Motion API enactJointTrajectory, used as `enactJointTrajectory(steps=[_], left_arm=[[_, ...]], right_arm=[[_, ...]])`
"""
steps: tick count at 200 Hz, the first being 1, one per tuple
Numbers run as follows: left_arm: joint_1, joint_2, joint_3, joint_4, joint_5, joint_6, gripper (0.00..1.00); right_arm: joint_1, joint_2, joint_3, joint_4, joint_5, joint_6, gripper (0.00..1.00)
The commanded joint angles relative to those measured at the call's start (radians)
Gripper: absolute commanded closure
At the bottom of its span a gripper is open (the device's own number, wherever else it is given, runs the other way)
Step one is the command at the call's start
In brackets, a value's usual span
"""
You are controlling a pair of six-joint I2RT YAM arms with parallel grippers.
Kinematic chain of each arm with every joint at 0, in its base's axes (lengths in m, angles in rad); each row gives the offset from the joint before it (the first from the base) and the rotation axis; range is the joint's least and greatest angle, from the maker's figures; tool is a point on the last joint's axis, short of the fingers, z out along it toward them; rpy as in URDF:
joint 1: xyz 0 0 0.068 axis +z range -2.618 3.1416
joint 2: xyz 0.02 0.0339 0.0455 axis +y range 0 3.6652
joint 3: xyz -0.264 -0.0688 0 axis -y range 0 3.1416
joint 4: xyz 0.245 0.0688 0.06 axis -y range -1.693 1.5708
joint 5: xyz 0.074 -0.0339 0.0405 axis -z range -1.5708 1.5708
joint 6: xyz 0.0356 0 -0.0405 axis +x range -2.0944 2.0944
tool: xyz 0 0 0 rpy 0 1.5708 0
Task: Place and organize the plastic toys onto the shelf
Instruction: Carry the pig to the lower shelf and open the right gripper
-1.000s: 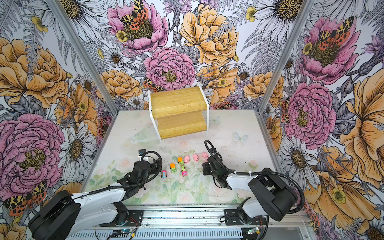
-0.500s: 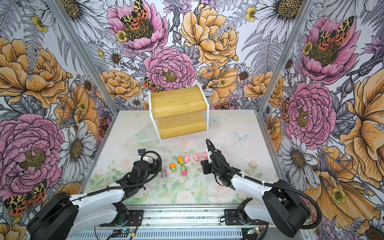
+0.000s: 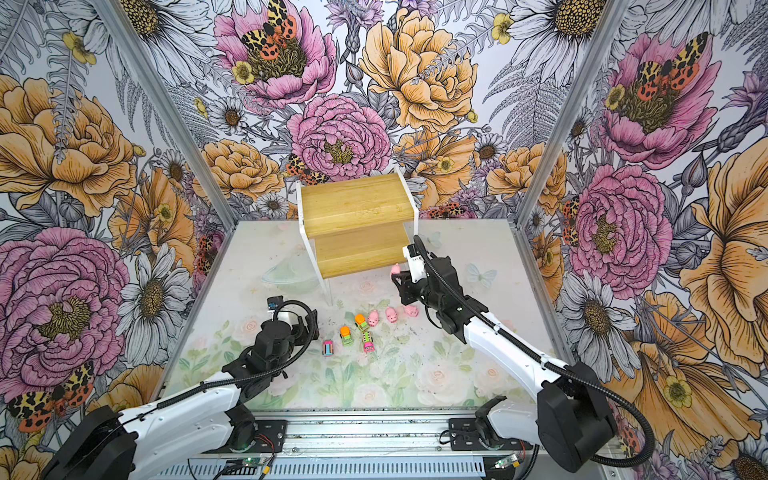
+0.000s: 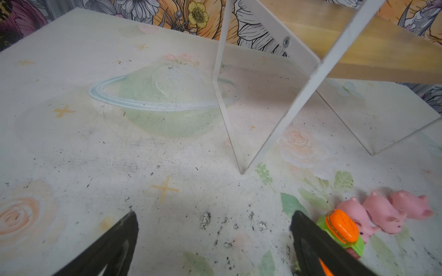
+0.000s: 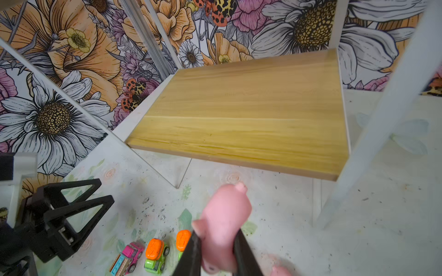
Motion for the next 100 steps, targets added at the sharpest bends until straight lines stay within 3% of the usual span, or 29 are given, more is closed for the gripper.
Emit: enactJointTrajectory(steps=[1,100], left_arm=[[0.017,-0.022,-0.001,-0.032,0.027,0.003,0.01],[0.027,0.047,0.030,-0.016,0.066,0.001,0.01]], right_arm=[[-0.007,0.051,0.060,0.009,-0.024,-0.059,0.78],[-0.040,0.215,0.174,0.090,0.011,-0.095,0.78]])
